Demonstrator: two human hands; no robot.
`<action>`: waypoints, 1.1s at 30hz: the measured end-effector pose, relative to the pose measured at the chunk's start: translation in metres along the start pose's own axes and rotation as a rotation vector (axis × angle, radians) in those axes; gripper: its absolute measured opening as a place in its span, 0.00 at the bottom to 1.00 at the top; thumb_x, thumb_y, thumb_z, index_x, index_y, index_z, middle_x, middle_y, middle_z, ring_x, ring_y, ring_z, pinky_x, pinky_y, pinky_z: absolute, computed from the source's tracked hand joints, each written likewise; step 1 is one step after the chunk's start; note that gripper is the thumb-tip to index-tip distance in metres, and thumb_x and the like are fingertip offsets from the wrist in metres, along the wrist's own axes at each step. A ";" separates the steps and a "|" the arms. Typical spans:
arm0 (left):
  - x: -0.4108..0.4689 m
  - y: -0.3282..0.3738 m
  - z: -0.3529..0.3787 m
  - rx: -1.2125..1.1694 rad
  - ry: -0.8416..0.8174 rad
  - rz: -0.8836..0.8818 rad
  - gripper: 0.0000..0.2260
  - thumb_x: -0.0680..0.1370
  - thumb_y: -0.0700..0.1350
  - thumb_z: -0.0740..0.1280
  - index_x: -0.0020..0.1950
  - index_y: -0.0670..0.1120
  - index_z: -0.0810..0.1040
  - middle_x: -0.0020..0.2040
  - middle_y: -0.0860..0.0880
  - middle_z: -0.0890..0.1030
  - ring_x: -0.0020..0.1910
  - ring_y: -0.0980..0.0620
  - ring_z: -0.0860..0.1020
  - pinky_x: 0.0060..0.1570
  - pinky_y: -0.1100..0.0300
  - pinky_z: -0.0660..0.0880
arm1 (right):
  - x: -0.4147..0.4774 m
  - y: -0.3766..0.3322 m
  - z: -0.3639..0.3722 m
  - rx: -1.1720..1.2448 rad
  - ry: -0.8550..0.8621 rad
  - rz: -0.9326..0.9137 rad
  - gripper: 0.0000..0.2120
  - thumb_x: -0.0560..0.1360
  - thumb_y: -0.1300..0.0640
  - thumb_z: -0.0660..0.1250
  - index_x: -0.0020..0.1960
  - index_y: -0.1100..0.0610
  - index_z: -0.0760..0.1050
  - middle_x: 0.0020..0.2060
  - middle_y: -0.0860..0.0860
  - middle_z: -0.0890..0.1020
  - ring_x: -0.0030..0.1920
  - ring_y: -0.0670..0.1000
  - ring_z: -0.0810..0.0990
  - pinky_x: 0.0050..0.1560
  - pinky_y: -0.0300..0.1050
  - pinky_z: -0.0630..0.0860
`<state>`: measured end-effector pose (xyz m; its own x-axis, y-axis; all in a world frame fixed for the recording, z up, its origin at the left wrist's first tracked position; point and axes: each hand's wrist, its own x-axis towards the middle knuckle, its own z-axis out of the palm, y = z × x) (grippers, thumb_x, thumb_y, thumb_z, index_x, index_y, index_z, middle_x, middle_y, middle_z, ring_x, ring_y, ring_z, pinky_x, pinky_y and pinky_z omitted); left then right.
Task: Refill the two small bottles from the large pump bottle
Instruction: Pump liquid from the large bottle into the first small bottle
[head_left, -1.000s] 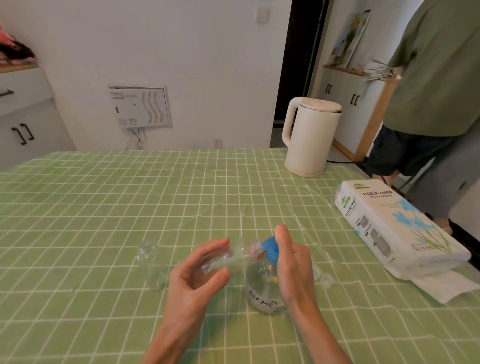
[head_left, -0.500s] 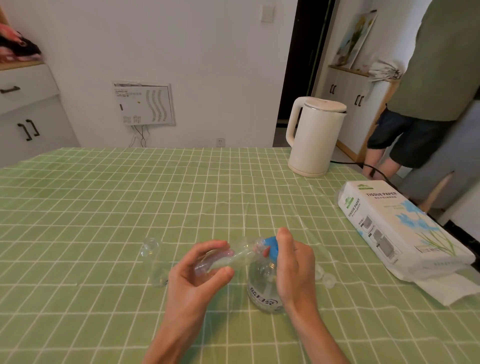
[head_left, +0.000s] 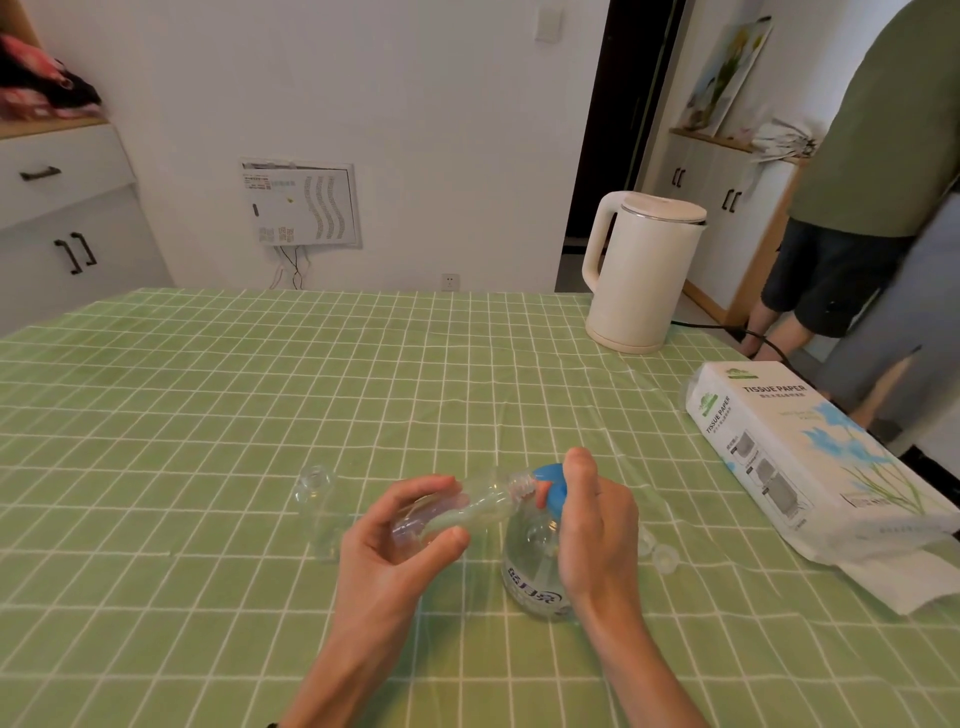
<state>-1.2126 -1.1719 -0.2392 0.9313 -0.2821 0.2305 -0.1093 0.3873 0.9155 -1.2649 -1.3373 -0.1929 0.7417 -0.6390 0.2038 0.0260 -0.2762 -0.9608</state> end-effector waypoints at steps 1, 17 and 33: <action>0.000 -0.001 0.000 0.002 -0.004 0.000 0.27 0.65 0.54 0.85 0.61 0.49 0.85 0.62 0.44 0.86 0.62 0.43 0.85 0.55 0.58 0.83 | 0.000 0.000 0.000 0.006 -0.001 -0.004 0.32 0.75 0.33 0.50 0.23 0.54 0.69 0.19 0.38 0.73 0.22 0.43 0.67 0.34 0.46 0.66; 0.000 0.001 0.002 0.004 0.013 0.010 0.26 0.64 0.55 0.85 0.59 0.49 0.86 0.61 0.46 0.86 0.61 0.44 0.85 0.55 0.56 0.83 | 0.001 0.004 -0.001 -0.029 -0.007 0.006 0.39 0.75 0.28 0.47 0.29 0.55 0.81 0.25 0.40 0.82 0.24 0.45 0.70 0.36 0.52 0.72; 0.000 -0.001 0.003 -0.005 0.006 0.009 0.27 0.63 0.54 0.86 0.59 0.50 0.85 0.62 0.45 0.86 0.61 0.43 0.85 0.57 0.51 0.83 | -0.001 0.004 -0.001 -0.039 -0.003 -0.026 0.32 0.77 0.31 0.47 0.25 0.42 0.78 0.19 0.41 0.74 0.23 0.43 0.68 0.33 0.44 0.67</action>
<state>-1.2130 -1.1750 -0.2395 0.9322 -0.2738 0.2367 -0.1157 0.3942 0.9117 -1.2663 -1.3388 -0.1964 0.7433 -0.6290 0.2278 0.0191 -0.3205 -0.9471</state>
